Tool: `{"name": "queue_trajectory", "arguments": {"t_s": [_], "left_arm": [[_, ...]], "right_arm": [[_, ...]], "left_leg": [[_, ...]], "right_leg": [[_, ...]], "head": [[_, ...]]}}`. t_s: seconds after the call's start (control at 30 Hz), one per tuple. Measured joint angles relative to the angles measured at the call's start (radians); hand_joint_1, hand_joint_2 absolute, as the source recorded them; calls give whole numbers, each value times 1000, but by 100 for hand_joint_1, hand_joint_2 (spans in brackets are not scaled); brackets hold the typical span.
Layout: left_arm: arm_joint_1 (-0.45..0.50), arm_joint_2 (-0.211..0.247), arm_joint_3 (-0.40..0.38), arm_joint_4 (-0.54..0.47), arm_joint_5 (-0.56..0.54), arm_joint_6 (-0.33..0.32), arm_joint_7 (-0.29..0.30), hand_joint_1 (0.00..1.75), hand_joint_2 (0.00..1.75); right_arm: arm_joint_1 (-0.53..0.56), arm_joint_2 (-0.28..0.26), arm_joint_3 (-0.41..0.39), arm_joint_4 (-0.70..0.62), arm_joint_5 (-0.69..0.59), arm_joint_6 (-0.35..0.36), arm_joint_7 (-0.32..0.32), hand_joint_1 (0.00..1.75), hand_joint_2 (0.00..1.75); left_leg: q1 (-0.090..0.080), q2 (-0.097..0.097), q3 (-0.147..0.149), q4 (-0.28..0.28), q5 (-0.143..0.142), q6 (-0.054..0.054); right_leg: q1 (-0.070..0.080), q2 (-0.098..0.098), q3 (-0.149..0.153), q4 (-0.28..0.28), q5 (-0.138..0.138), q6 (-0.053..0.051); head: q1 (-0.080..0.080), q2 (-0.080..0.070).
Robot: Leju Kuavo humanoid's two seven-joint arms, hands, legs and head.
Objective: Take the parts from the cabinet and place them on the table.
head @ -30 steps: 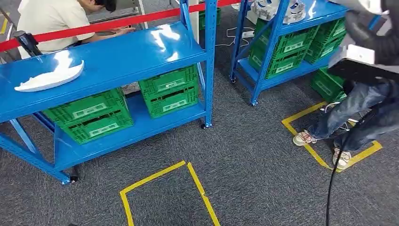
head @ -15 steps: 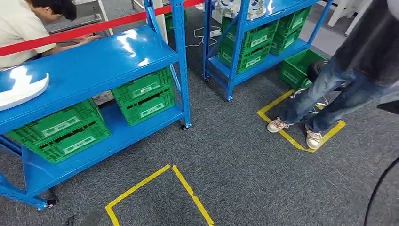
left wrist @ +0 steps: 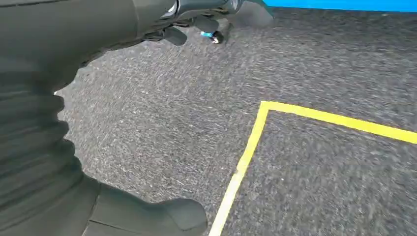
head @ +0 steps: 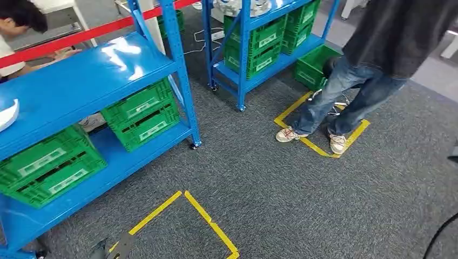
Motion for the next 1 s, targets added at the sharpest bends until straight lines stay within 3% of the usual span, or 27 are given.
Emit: {"name": "queue_trajectory", "arguments": {"t_s": [0.03, 0.07, 0.13, 0.17, 0.2, 0.23, 0.27, 0.3, 0.33, 0.37, 0.47, 0.5, 0.53, 0.57, 0.6, 0.67, 0.7, 0.73, 0.77, 0.8, 0.83, 0.87, 1.0], "left_arm": [[0, 1, 0, 0, 4, 0, -2, 0, 175], [3, 1, 0, 0, 11, 3, -10, 0, 175], [20, 9, 3, 0, 45, 25, -38, 0, 175], [32, 12, 10, 0, 68, 38, -58, 0, 175], [42, 17, 19, 0, 80, 39, -72, 0, 175], [53, 25, 26, 0, 84, 39, -79, 0, 175], [64, 34, 30, 0, 88, 40, -84, 0, 175], [73, 42, 34, 0, 96, 43, -93, 0, 175], [81, 47, 42, 0, 100, 48, -104, 0, 175], [86, 51, 50, 0, 106, 51, -111, 0, 175], [103, 56, 62, 0, 105, 55, -115, 0, 175], [103, 56, 62, 0, 98, 55, -113, 0, 175], [101, 56, 62, 0, 90, 54, -105, 0, 175], [102, 57, 62, 0, 83, 50, -98, 0, 175], [105, 58, 62, 0, 81, 46, -90, 0, 175], [115, 58, 62, 0, 73, 40, -84, 0, 175], [118, 58, 62, 1, 71, 40, -85, 0, 175], [118, 58, 62, 1, 63, 40, -86, 0, 175], [117, 58, 62, 0, 53, 40, -87, 0, 175], [114, 58, 62, 0, 43, 39, -84, 0, 175], [113, 56, 62, 0, 37, 39, -82, 0, 175], [111, 56, 62, 0, 31, 37, -79, 0, 175], [90, 48, 60, -1, 17, 31, -68, 0, 175]], "right_arm": [[9, 9, -11, -8, 0, -1, -2, 175, 175], [9, 20, -17, -14, 4, -2, -13, 175, 175], [-7, 46, 1, -15, 14, -7, -32, 175, 175], [-31, 51, 25, -10, 10, -8, -27, 175, 175], [-64, 50, 50, -2, -2, -10, -18, 175, 175], [-99, 47, 84, 11, -20, -15, -6, 175, 175], [-142, 42, 122, 29, -37, -26, 3, 175, 175], [-173, 37, 159, 48, -46, -44, 9, 175, 175], [-188, 34, 187, 61, -48, -67, 10, 175, 175], [-194, 32, 212, 73, -47, -91, 10, 175, 175], [-198, 30, 256, 100, -41, -152, 11, 175, 175], [-195, 30, 266, 107, -29, -169, 17, 175, 175], [-176, 31, 270, 111, -18, -185, 23, 175, 175], [-163, 31, 272, 111, -6, -198, 26, 175, 175], [-138, 31, 275, 111, 1, -211, 27, 175, 175], [-72, 31, 274, 104, -9, -219, 26, 175, 175], [-39, 31, 269, 95, -23, -218, 24, 175, 175], [1, 31, 253, 77, -39, -214, 22, 175, 175], [46, 31, 232, 57, -47, -210, 21, 175, 175], [102, 31, 194, 28, -49, -204, 17, 175, 175], [146, 31, 162, 6, -49, -203, 12, 175, 175], [176, 34, 134, -12, -48, -201, 7, 175, 175], [229, 48, 62, -45, -37, -198, 3, 175, 175]], "left_leg": [[5, -33, -7, 16, -13, -6], [6, -67, -29, 66, -49, -7], [6, -88, -100, 220, -122, -9], [6, -93, -132, 285, -142, -10], [7, -95, -145, 304, -135, -10], [7, -95, -135, 280, -105, -9], [7, -97, -105, 209, -56, -7], [8, -109, -64, 115, -6, -3], [10, -140, -30, 33, 22, 0], [10, -162, -21, 12, 4, 1], [3, -143, -20, 15, 14, 16], [8, -134, -19, 6, 20, 25], [12, -122, -17, 0, 25, 33], [12, -117, -16, -4, 27, 38], [12, -108, -18, -3, 27, 39], [10, -88, -20, -1, 25, 42], [9, -77, -21, 1, 24, 43], [9, -65, -21, 2, 22, 43], [9, -56, -20, 4, 20, 42], [9, -48, -19, 6, 16, 40], [8, -42, -16, 8, 13, 36], [2, -34, -15, 10, 9, 32], [0, 8, 0, -2, 3, 8]], "right_leg": [[-3, 4, 1, -3, 3, -3], [-5, 9, 0, -3, 3, -9], [-4, 29, -3, -3, 4, -13], [-4, 42, -5, -2, 4, -14], [-4, 57, -6, 0, 4, -14], [-4, 69, -6, 1, 4, -14], [-4, 83, -6, 4, 4, -14], [-4, 94, -6, 7, 4, -13], [-4, 103, -7, 10, 3, -10], [3, 109, -11, 13, 3, -3], [-6, 130, -19, 6, 14, 19], [-4, 138, -21, 4, 17, 26], [-5, 105, -21, 16, 9, 26], [0, 61, -39, 50, -17, 30], [0, 37, -74, 123, -60, 35], [-2, 24, -141, 270, -122, 41], [-2, 22, -159, 308, -129, 42], [-2, 19, -149, 291, -110, 41], [-2, 16, -115, 233, -78, 40], [-2, 5, -58, 134, -36, 37], [0, -27, -4, 43, -7, 33], [8, -58, 5, 16, -22, 22], [10, -11, -2, 5, -8, 4]], "head": [[0, 0], [-4, 0], [-6, 0], [-6, 0], [-7, 0], [-7, 0], [-8, 0], [-10, 0], [-12, 0], [-13, 0], [-11, 0], [-11, 0], [-10, 0], [-1, 0], [1, 0], [3, 0], [3, 0], [3, 0], [3, 0], [4, 0], [5, 0], [5, 0], [3, 0]]}}
